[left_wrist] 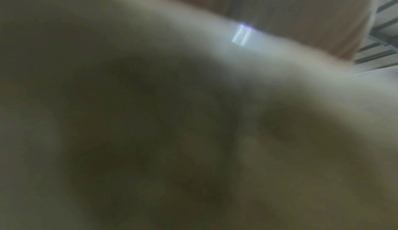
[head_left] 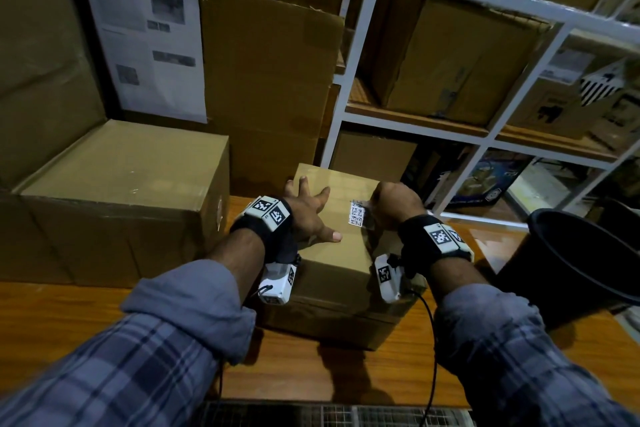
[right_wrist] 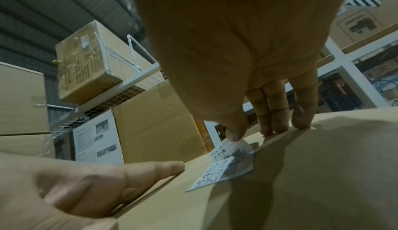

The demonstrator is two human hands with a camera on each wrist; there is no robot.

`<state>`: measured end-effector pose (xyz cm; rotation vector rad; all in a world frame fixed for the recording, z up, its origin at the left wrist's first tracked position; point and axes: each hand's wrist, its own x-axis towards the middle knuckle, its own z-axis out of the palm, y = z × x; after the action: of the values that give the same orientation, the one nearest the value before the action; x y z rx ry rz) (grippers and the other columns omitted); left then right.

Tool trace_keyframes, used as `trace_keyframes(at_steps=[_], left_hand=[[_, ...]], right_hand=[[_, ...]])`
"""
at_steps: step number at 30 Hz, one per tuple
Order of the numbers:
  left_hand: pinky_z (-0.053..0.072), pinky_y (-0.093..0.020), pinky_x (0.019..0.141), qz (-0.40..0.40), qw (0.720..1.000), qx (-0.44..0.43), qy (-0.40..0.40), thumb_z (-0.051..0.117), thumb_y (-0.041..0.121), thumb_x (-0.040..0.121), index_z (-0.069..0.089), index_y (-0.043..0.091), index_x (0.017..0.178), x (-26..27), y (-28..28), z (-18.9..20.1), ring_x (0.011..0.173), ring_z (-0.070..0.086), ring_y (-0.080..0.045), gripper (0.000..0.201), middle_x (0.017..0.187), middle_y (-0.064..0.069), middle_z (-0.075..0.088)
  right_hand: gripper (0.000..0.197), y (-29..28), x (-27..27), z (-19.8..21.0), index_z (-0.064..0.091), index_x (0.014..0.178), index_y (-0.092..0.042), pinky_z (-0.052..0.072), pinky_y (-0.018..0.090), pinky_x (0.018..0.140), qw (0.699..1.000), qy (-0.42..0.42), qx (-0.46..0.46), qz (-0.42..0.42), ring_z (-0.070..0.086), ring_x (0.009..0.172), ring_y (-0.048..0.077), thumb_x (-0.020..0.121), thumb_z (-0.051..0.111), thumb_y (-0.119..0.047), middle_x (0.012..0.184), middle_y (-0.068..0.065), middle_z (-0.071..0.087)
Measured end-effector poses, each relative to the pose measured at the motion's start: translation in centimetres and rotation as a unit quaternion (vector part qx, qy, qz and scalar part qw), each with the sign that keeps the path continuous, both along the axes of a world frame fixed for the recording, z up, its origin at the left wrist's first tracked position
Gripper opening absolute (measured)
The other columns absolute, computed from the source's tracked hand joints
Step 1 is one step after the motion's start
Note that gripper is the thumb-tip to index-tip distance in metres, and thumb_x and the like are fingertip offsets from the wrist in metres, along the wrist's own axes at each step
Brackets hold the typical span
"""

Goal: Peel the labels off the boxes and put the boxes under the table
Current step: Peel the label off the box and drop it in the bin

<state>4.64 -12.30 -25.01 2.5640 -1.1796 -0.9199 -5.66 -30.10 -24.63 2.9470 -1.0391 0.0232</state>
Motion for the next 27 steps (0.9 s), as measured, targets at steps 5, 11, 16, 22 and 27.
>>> trace_keyframes(at_steps=[5,11,16,22,27], left_hand=[[-0.003,-0.069,0.12,-0.002,1.0,0.001,-0.007,0.071,0.062,0.087,-0.015,0.039,0.162,-0.1,0.0,0.1,0.15,-0.033,-0.042,0.117,0.163,-0.009,-0.039],[-0.003,-0.069,0.12,-0.001,1.0,-0.004,-0.003,0.073,0.065,0.084,-0.014,0.04,0.162,0.5,-0.3,-0.6,0.149,-0.034,-0.042,0.119,0.163,-0.008,-0.04],[-0.002,-0.07,0.119,0.003,1.0,-0.004,-0.005,0.074,0.066,0.082,-0.014,0.043,0.161,0.8,-0.5,-1.1,0.15,-0.033,-0.041,0.121,0.163,-0.007,-0.04],[-0.003,-0.069,0.12,0.01,1.0,-0.008,0.003,0.075,0.064,0.083,-0.014,0.043,0.161,0.7,-0.5,-1.0,0.15,-0.034,-0.041,0.12,0.163,-0.007,-0.04],[-0.003,-0.069,0.12,0.007,1.0,-0.006,0.002,0.073,0.062,0.085,-0.014,0.041,0.162,0.4,-0.3,-0.6,0.15,-0.033,-0.041,0.118,0.163,-0.007,-0.04]], right_hand=[[0.021,0.3,-0.2,0.2,0.073,0.108,-0.01,0.056,0.04,0.084,1.0,-0.001,0.01,-0.005,0.069,0.101,0.031,0.097,0.067,-0.028,0.11,0.013,0.073],[0.025,0.5,-0.5,0.5,0.071,0.115,-0.012,0.056,0.04,0.09,0.999,-0.006,0.025,-0.021,0.068,0.106,0.032,0.095,0.07,-0.027,0.117,0.013,0.072],[0.026,0.8,-0.8,0.8,0.068,0.122,-0.013,0.055,0.042,0.092,0.999,-0.009,0.031,-0.015,0.067,0.111,0.033,0.097,0.066,-0.022,0.122,0.014,0.07],[0.027,1.0,-1.0,0.9,0.064,0.125,-0.014,0.054,0.042,0.094,0.999,-0.024,0.045,-0.019,0.065,0.113,0.034,0.098,0.064,-0.02,0.125,0.014,0.069],[0.025,1.3,-1.3,1.1,0.062,0.122,-0.014,0.054,0.044,0.094,0.997,-0.036,0.056,-0.029,0.064,0.111,0.035,0.099,0.061,-0.024,0.121,0.015,0.069]])
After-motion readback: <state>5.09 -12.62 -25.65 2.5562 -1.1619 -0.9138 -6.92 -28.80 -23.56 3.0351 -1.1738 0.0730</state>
